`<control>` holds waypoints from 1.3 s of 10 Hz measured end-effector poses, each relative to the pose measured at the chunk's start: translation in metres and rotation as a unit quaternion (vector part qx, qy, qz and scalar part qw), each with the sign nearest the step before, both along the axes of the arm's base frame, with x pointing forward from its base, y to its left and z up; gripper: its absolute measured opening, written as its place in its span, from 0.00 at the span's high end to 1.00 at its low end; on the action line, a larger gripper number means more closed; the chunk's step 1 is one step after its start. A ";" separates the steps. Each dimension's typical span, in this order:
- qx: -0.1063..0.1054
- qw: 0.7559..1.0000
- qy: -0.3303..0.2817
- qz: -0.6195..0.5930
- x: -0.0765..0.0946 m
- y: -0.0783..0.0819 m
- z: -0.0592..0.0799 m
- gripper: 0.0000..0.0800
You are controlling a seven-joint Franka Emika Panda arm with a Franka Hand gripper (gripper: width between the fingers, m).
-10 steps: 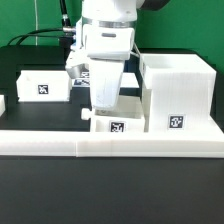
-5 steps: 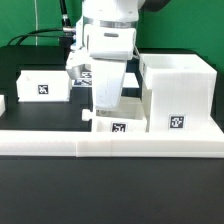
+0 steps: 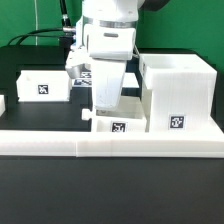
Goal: Assemble drawer
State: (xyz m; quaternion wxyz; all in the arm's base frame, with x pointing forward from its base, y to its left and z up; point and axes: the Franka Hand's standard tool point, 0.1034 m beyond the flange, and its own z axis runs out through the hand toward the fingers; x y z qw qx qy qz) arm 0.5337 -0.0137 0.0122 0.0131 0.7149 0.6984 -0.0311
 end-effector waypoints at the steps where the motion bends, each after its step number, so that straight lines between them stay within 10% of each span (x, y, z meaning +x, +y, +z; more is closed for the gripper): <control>1: 0.000 1.000 0.000 0.000 0.000 0.000 0.000 0.95; 13: 0.002 1.000 -0.013 -0.019 0.005 0.004 0.009 0.95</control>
Offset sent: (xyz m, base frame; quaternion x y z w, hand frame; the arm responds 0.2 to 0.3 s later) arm 0.0000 0.0000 0.0000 0.0000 0.0000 0.0000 1.0000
